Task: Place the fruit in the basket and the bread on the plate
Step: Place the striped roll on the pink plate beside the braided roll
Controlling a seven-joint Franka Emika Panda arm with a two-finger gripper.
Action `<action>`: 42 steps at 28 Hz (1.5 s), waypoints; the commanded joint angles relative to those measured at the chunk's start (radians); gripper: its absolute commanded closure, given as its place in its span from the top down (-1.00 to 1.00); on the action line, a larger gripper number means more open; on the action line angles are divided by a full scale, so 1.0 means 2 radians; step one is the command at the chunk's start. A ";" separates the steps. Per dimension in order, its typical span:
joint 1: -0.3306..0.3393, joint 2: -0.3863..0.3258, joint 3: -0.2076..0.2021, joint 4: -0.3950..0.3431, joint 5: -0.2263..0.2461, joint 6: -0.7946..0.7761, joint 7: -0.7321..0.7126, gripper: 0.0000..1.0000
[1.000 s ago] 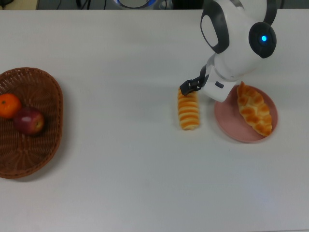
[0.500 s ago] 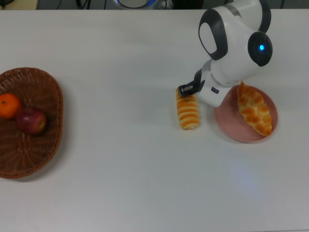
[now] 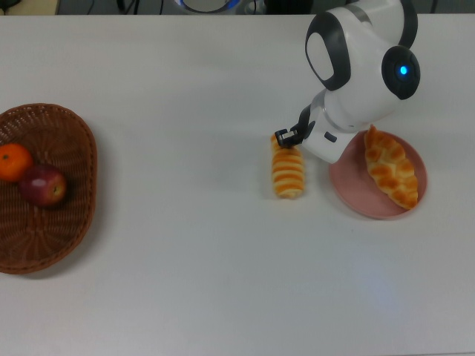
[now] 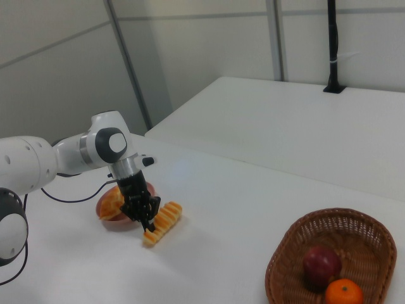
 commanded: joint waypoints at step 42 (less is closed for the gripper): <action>0.005 -0.097 0.053 0.030 -0.011 0.010 0.084 1.00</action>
